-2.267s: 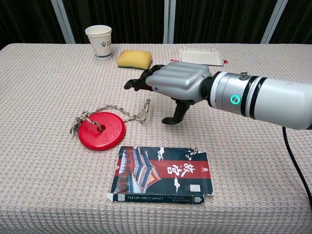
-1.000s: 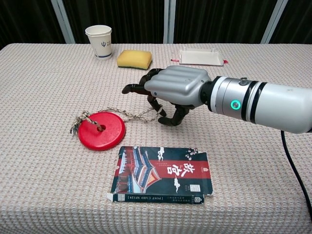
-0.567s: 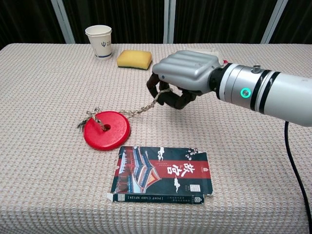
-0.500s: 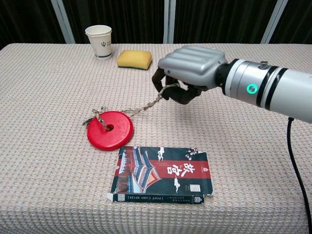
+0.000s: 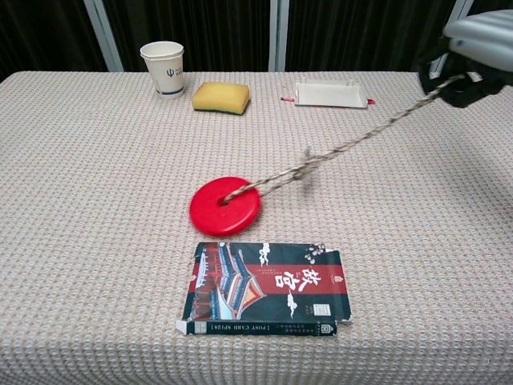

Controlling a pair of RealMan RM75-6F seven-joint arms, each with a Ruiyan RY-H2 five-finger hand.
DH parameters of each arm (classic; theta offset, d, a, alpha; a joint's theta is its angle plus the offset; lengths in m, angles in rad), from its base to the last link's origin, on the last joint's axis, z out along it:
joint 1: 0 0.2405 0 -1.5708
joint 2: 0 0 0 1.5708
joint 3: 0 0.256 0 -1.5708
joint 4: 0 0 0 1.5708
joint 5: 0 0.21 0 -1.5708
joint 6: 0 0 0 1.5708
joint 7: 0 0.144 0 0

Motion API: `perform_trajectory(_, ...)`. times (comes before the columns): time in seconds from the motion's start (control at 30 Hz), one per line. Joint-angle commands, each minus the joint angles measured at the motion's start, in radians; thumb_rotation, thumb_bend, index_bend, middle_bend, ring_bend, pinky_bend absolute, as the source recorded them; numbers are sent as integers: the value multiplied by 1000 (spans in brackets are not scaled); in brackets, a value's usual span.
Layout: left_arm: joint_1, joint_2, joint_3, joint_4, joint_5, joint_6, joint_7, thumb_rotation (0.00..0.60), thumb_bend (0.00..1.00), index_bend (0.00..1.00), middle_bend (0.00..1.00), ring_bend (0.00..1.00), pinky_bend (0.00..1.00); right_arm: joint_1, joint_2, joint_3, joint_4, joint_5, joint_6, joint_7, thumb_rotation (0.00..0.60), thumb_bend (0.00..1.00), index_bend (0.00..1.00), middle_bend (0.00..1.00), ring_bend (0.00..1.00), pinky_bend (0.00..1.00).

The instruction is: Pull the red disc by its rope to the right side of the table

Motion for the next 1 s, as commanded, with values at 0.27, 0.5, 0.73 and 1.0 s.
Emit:
perform_trajectory(0.27,-6,-9,7,-11,4,-12,27,600,1,271,229,105,137,-234,137,26,151,94,161,297,600,511,1000,892,687,785)
perform_trajectory(0.5,-3,-12,11,-15,2,-13,39,600,2,271,229,105,137,-307,180,75,211,144,201,389,600,511,1000,893,687,785)
perform_trajectory(0.73,-5,-16,12,-14,4,-16,42,600,1,271,230,105,137,-322,183,76,178,98,217,388,600,511,1000,894,687,785)
perform_trajectory(1.0,-4,-13,9,-16,1,-13,43,600,2,271,229,105,137,-198,93,121,39,-63,266,293,600,513,1000,894,687,785)
